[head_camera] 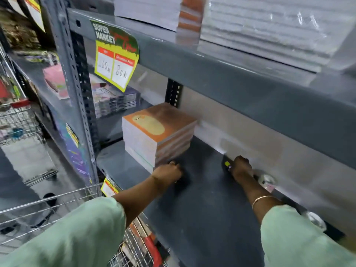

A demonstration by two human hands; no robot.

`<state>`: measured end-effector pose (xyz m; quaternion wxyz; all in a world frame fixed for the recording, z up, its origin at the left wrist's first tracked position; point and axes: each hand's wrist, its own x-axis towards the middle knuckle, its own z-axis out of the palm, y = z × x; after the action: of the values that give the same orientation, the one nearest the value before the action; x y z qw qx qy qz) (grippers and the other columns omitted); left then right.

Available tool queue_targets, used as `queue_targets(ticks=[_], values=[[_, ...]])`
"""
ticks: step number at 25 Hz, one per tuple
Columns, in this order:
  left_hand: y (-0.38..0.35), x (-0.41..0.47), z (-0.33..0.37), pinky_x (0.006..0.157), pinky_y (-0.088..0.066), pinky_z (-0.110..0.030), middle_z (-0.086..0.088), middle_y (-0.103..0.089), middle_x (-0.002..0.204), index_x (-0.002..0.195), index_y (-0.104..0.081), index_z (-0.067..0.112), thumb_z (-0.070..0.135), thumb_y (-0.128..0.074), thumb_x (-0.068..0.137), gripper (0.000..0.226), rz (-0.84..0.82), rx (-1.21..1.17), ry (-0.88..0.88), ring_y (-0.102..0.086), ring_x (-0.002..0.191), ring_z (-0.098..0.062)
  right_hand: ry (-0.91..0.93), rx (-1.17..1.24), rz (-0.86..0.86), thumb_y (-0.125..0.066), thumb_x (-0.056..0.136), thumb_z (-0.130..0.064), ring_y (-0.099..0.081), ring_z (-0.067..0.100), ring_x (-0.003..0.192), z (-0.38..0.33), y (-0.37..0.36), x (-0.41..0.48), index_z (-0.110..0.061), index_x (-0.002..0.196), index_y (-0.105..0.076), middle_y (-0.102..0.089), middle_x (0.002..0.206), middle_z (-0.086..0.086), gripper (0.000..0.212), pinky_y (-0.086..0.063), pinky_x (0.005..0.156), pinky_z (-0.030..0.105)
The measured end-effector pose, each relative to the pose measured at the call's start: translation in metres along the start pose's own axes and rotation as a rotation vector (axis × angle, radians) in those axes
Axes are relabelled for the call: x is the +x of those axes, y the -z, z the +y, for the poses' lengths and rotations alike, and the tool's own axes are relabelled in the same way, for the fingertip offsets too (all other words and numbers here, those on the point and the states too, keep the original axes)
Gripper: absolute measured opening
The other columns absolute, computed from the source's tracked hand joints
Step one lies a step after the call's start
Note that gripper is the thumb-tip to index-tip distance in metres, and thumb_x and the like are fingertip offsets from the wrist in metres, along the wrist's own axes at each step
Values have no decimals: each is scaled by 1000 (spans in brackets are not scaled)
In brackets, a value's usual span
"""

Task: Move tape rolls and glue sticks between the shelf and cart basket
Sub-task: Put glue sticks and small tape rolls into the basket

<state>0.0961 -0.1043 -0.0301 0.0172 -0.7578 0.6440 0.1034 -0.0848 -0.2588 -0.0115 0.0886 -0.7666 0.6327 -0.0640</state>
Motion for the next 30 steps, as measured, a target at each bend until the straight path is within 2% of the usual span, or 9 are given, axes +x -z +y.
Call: queue_targets(ticks=[5, 8, 11, 13, 19, 22, 25, 26, 30], values=[[0, -5, 2, 95, -49, -47, -19, -53, 128, 121, -52, 0, 3, -42, 93, 30, 96, 108, -68, -51, 118, -37, 14, 34, 0, -56, 89, -14, -54, 41, 117, 1, -9, -1, 5, 118, -53, -56, 126, 28, 34, -46, 98, 43], [-8, -25, 0, 87, -50, -45, -14, -61, 114, 104, -61, 11, 7, -53, 87, 19, 233, -146, -41, -57, 108, -35, -5, 126, -49, -60, 87, -17, -54, 39, 118, -7, -3, -17, 5, 118, -55, -58, 126, 28, 39, -47, 97, 40], [-21, -73, -18, 76, -54, -41, -8, -65, 81, 74, -61, 32, 9, -66, 74, 23, 374, -764, 183, -67, 84, -28, 84, 324, -145, -68, 81, -14, -66, 32, 93, -42, 1, -53, -4, 81, -72, -69, 94, 29, 11, -51, 82, 39], [-32, -111, -41, 66, -52, -28, 1, -62, 60, 61, -64, 24, 3, -73, 72, 26, 468, -1012, 343, -62, 62, -8, 168, 499, -278, -71, 74, -3, -58, 22, 63, -77, -3, -95, -19, 50, -62, -63, 65, 18, 30, -46, 65, 32], [-114, -235, -138, 51, -45, -19, 16, -55, 30, 47, -58, 23, 4, -77, 70, 36, 512, -1161, 916, -50, 38, 6, 474, 608, -722, -70, 74, 5, -40, -7, 33, -204, -91, -228, -23, 49, -56, -52, 46, -4, 40, -36, 46, 18], [-192, -290, -182, 54, -48, -30, -8, -45, 35, 36, -45, 20, 7, -77, 68, 47, 411, -1093, 1211, -48, 48, -15, 503, 427, -857, -71, 72, -1, -50, 1, 42, -259, -187, -288, -10, 46, -61, -47, 39, -7, 30, -40, 52, 26], [-253, -331, -200, 47, -26, -29, -28, -31, 53, 36, -49, 6, 5, -73, 70, 42, 279, -1059, 1366, -25, 59, -18, 540, 183, -966, -65, 73, -19, -57, 10, 48, -283, -266, -352, 1, 58, -67, -54, 43, 3, 24, -28, 43, 22], [-268, -341, -204, 49, -27, -34, -29, -33, 58, 46, -58, -6, 5, -71, 72, 31, 217, -1061, 1414, -48, 66, -6, 525, 140, -983, -64, 72, -22, -65, 21, 63, -285, -290, -371, 3, 67, -69, -60, 58, 16, 26, -27, 44, 23], [-343, -370, -217, 66, -48, -45, -41, -62, 91, 69, -62, -12, 10, -70, 75, 24, 98, -1029, 1550, -68, 90, -35, 414, 60, -1037, -61, 81, -13, -65, 21, 102, -284, -381, -425, 5, 103, -65, -63, 100, 29, 28, -41, 65, 32]])
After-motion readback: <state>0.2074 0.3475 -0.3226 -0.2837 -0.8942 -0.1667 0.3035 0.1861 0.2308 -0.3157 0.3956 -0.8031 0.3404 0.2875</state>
